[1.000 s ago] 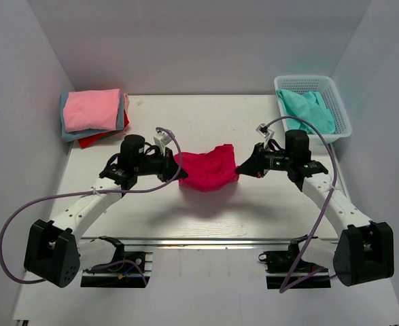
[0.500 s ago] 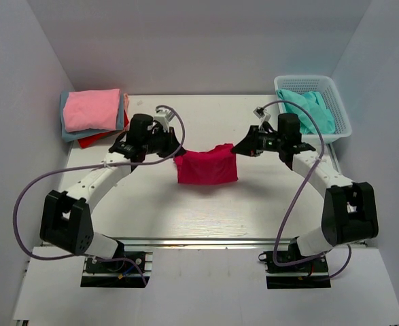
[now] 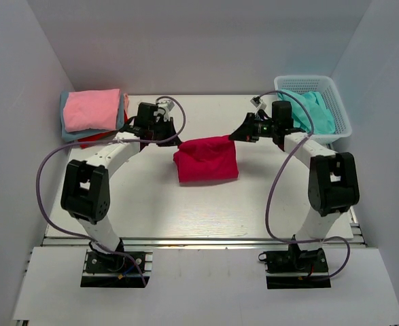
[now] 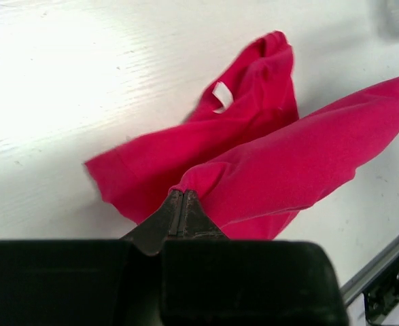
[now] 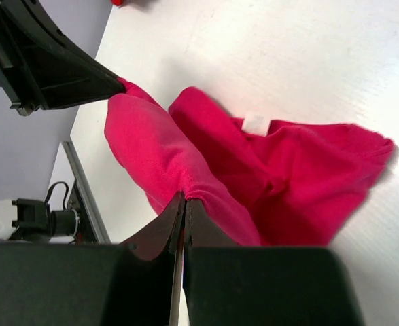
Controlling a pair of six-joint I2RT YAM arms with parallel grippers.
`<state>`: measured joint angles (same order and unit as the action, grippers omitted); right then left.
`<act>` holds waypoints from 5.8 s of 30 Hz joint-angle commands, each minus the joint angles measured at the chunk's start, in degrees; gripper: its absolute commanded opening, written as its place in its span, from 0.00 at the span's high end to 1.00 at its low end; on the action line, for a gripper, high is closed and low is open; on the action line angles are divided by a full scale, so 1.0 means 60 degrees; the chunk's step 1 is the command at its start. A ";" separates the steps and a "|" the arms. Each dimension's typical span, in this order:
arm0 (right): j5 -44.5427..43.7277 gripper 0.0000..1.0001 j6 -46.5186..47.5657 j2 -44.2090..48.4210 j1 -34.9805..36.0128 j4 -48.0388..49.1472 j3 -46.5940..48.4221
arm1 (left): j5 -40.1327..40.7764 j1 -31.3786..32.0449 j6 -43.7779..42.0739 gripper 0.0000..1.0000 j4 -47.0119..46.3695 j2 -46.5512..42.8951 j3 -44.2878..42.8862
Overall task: Fold and stack the t-shirts
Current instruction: Fold the long partially folded tshirt into a neat square, then smooth out wrinkles on the folded tshirt, then put the neatly folded tshirt into the corner of the board with the left arm
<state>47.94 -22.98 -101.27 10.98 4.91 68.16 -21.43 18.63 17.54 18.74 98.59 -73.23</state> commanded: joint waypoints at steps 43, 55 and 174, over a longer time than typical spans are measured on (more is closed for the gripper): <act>-0.0607 0.10 -0.3624 -0.1402 0.0645 0.3342 -0.1310 | -0.5276 0.0220 -0.0359 0.00 -0.3650 0.1557 0.1085; -0.1472 0.10 -0.3802 -0.1345 0.0528 0.3182 -0.3055 | -0.4003 0.0220 -0.0873 0.00 -0.3051 0.1691 0.2011; -0.8240 0.10 0.0066 0.2422 0.0601 -0.0745 -0.3113 | 0.7119 -0.3163 -0.7347 1.00 0.2325 0.2054 -0.8360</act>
<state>-3.16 -23.29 -85.91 14.33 -0.21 46.48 23.18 1.72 -26.11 33.63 112.12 -119.81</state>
